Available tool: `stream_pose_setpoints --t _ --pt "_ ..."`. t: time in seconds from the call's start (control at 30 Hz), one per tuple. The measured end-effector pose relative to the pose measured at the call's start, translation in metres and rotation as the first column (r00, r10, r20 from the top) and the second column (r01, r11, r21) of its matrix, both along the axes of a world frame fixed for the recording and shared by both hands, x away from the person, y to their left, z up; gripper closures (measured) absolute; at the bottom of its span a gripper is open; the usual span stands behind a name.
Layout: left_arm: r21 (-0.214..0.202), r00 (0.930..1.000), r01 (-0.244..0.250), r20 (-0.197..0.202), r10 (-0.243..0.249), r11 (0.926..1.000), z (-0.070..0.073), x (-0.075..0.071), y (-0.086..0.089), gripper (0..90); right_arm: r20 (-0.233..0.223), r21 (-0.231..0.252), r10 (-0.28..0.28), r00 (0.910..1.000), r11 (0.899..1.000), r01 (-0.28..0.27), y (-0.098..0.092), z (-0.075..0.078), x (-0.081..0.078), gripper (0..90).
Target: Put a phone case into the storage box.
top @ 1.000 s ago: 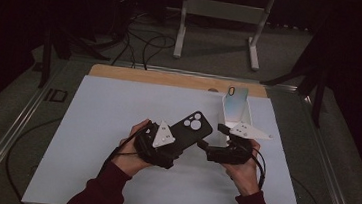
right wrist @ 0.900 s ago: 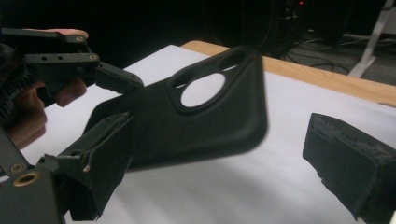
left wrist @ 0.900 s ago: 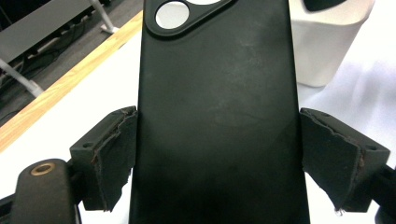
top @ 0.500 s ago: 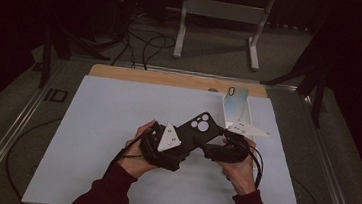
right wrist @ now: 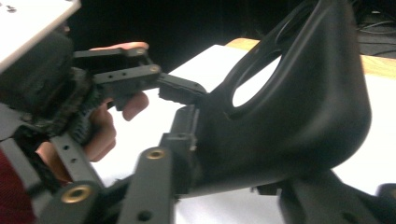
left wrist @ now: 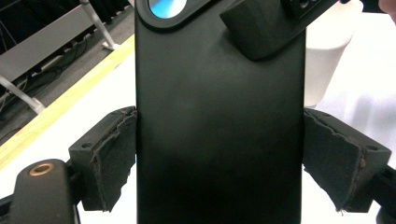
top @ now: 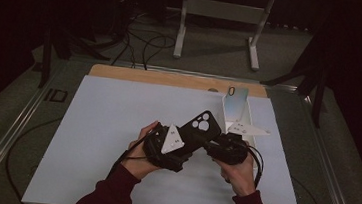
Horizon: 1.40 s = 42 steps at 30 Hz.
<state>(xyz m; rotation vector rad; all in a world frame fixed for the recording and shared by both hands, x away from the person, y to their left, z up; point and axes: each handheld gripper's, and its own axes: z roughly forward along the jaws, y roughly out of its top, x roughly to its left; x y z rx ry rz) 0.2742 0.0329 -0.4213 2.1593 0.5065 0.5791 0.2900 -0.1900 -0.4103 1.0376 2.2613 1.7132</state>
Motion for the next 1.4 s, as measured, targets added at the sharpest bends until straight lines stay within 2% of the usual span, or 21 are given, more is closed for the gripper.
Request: stream_pose_setpoints --t 0.13,0.17,0.2,0.27,0.3,0.37,0.43,0.6,0.63,0.67,0.8,1.0,1.13,1.17,1.2,1.27,1.4 --pt "0.007 0.9999 -0.002 0.014 0.002 1.0 -0.002 -0.001 -0.001 15.4 0.013 -0.015 0.02 0.9997 1.0 -0.019 0.005 0.002 -0.003 77.6" --pt "-0.011 0.9984 -0.009 0.056 0.01 0.9999 -0.002 -0.003 0.001 36.1 0.019 -0.025 0.013 0.9997 1.0 -0.013 0.006 0.003 -0.003 79.6" --pt "-0.023 0.9974 -0.039 0.059 0.04 0.999 -0.001 -0.002 0.001 47.6 0.027 -0.046 0.005 0.9996 0.999 -0.004 0.007 0.003 -0.003 78.8" --pt "-0.048 0.9979 -0.039 0.05 0.041 0.9981 0.0 0.001 0.005 38.0 0.033 -0.054 0.01 0.9994 0.998 -0.008 0.009 0.002 -0.004 80.7" --pt "-0.037 0.9983 -0.033 0.046 0.035 0.9987 -0.001 0.001 0.005 36.2 0.03 -0.052 0.012 0.9995 0.999 -0.01 0.009 0.002 -0.004 81.0" --pt "-0.024 0.9986 -0.038 0.037 0.039 0.999 -0.003 0.002 0.005 34.7 0.046 -0.067 0.014 0.9988 0.998 -0.011 0.01 0.001 -0.006 81.2" --pt "-0.035 0.9992 -0.038 0.015 0.038 0.9987 -0.005 0.003 0.007 33.2 0.059 -0.074 0.009 0.9982 0.997 -0.004 0.01 0.001 -0.007 81.4" --pt "-0.061 0.9991 -0.041 -0.013 0.04 0.9973 -0.005 0.006 0.012 27.2 0.075 -0.073 0.002 0.9972 0.997 0.003 0.009 0.003 -0.008 81.5" --pt "-0.079 0.9988 -0.039 -0.031 0.037 0.9961 -0.004 0.008 0.015 27.2 0.081 -0.076 0.001 0.9967 0.997 0.005 0.008 0.004 -0.008 81.5" --pt "-0.083 0.9987 -0.031 -0.042 0.028 0.9961 -0.003 0.009 0.017 22.8 0.086 -0.076 0.002 0.9963 0.997 0.005 0.007 0.006 -0.008 81.5" --pt "-0.099 0.9974 -0.021 -0.07 0.014 0.9948 -0.001 0.012 0.022 15.5 0.096 -0.075 0.01 0.9953 0.997 -0.003 0.003 0.008 -0.008 81.5" --pt "-0.102 0.9957 -0.023 -0.091 0.014 0.9946 0.0 0.015 0.027 12.8 0.111 -0.079 0.014 0.9938 0.997 -0.005 -0.001 0.01 -0.009 81.4" --pt "-0.102 0.9957 -0.023 -0.091 0.014 0.9946 0.0 0.015 0.027 12.0 0.112 -0.079 0.012 0.9936 0.997 -0.003 -0.002 0.01 -0.009 81.4" --pt "-0.108 0.9928 -0.02 -0.12 0.007 0.994 0.0 0.017 0.029 12.0 0.112 -0.079 0.012 0.9936 0.997 -0.003 -0.002 0.01 -0.009 81.4" --pt "-0.106 0.9925 -0.023 -0.122 0.01 0.9941 0.0 0.018 0.029 6.9 0.123 -0.074 0.019 0.9922 0.997 -0.01 -0.006 0.012 -0.01 81.4" --pt "-0.111 0.992 -0.025 -0.126 0.011 0.9936 0.0 0.018 0.029 5.4 0.126 -0.073 0.023 0.9918 0.997 -0.014 -0.006 0.013 -0.011 81.4" --pt "-0.118 0.987 -0.015 -0.16 -0.004 0.9929 -0.001 0.02 0.03 2.6 0.135 -0.066 0.045 0.9899 0.997 -0.037 -0.01 0.016 -0.014 81.4"
